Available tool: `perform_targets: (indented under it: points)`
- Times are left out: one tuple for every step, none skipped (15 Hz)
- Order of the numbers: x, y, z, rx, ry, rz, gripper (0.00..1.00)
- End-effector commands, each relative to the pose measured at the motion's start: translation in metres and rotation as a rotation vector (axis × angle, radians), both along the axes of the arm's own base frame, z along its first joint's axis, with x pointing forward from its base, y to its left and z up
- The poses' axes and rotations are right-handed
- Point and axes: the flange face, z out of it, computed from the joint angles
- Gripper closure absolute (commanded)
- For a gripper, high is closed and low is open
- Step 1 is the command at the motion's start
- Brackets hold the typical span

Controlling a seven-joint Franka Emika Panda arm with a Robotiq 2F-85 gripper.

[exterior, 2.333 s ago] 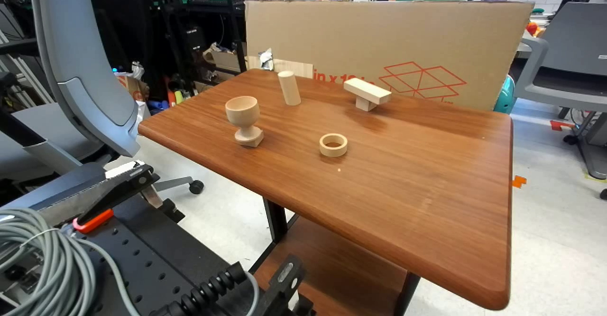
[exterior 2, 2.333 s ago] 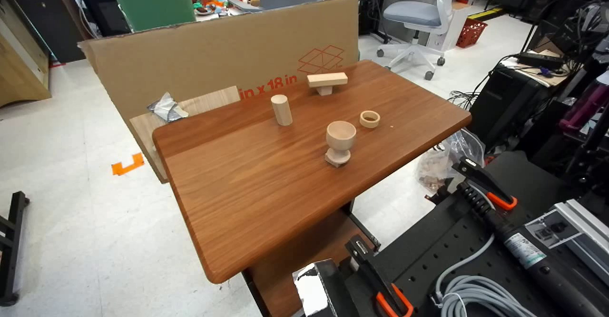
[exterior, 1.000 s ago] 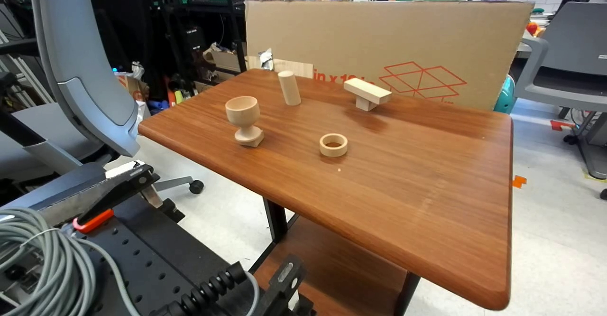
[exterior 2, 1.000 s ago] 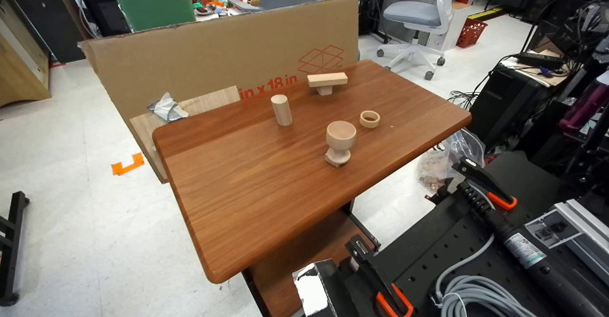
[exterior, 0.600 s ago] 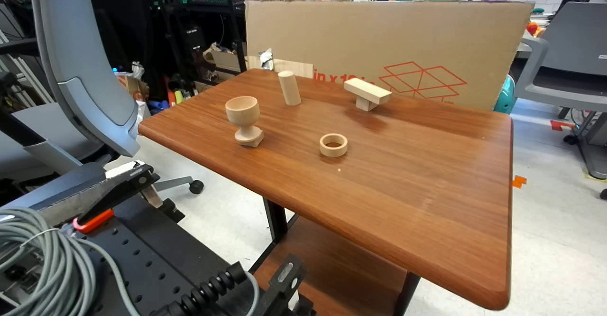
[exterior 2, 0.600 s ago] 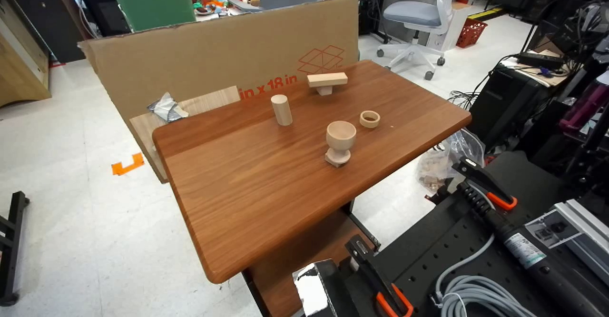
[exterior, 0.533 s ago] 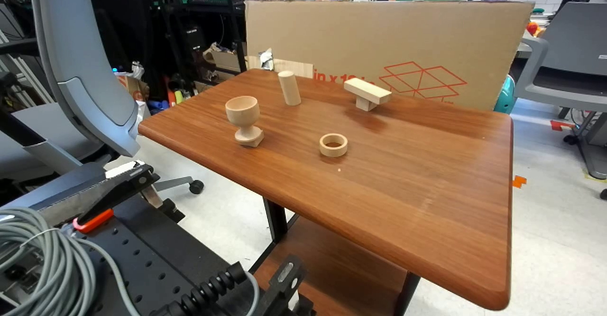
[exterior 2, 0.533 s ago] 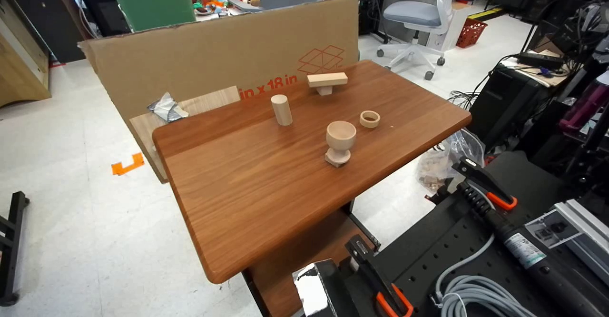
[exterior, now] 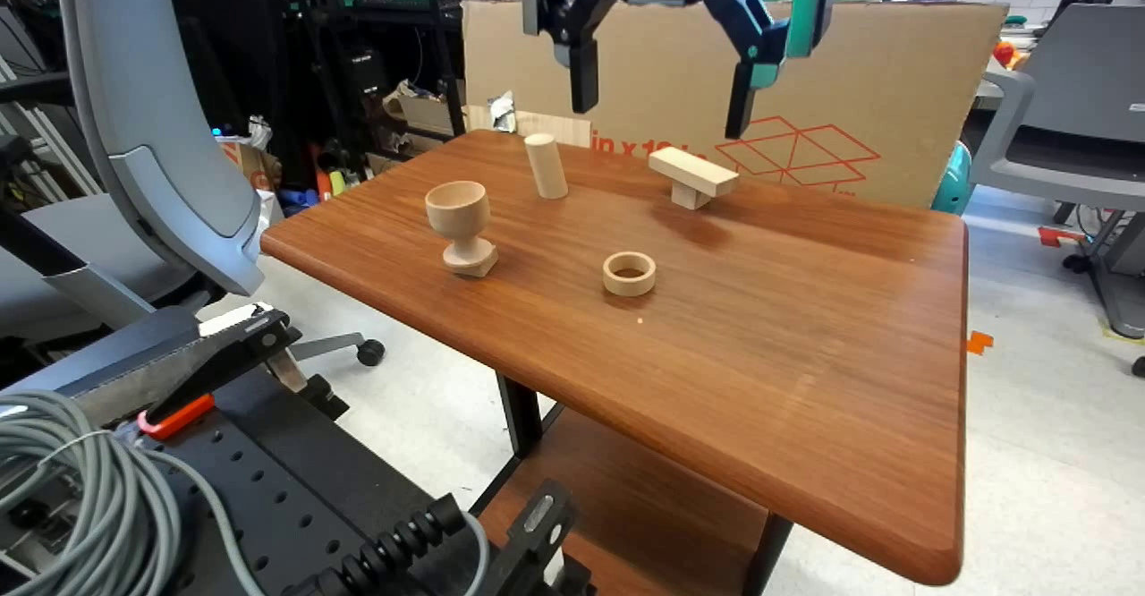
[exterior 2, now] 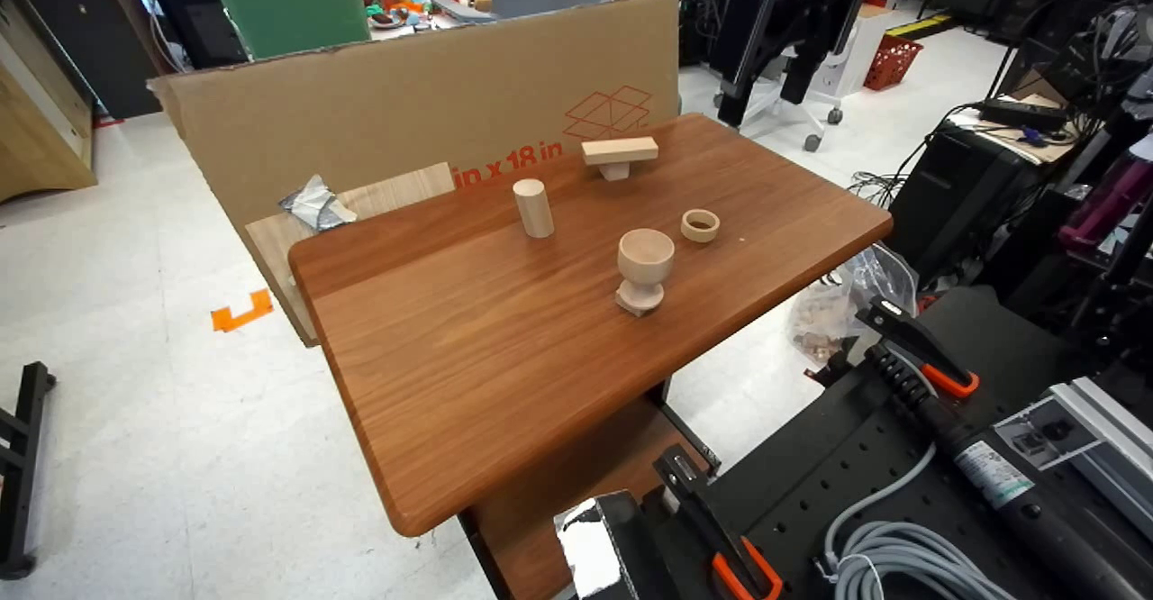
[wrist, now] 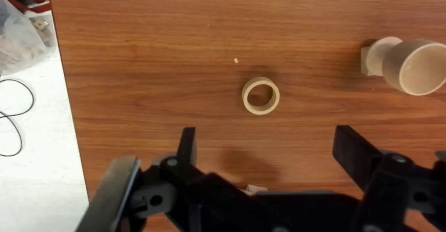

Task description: Take the wooden ring and put it on the wooden goblet

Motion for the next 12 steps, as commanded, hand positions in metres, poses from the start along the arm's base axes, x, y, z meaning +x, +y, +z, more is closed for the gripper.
perform_targets:
  points:
    - [0.017, 0.006, -0.026, -0.021, 0.022, 0.013, 0.00]
    - [0.017, 0.008, -0.032, -0.018, 0.039, 0.015, 0.00]
    - [0.018, 0.010, -0.036, -0.016, 0.056, 0.017, 0.00]
    - [0.019, 0.011, -0.041, -0.013, 0.076, 0.016, 0.00]
    - [0.020, 0.012, -0.045, -0.009, 0.098, 0.013, 0.00]
    - [0.022, 0.011, -0.052, -0.012, 0.112, 0.003, 0.00]
    - [0.023, 0.011, -0.057, -0.018, 0.124, -0.002, 0.00]
    - [0.024, 0.010, -0.064, -0.031, 0.128, 0.004, 0.00]
    - [0.024, 0.009, -0.069, -0.044, 0.135, 0.012, 0.00]
    - [0.024, 0.009, -0.074, -0.056, 0.143, 0.021, 0.00]
    - [0.025, 0.009, -0.078, -0.063, 0.151, 0.025, 0.00]
    - [0.027, 0.010, -0.083, -0.073, 0.159, 0.030, 0.00]
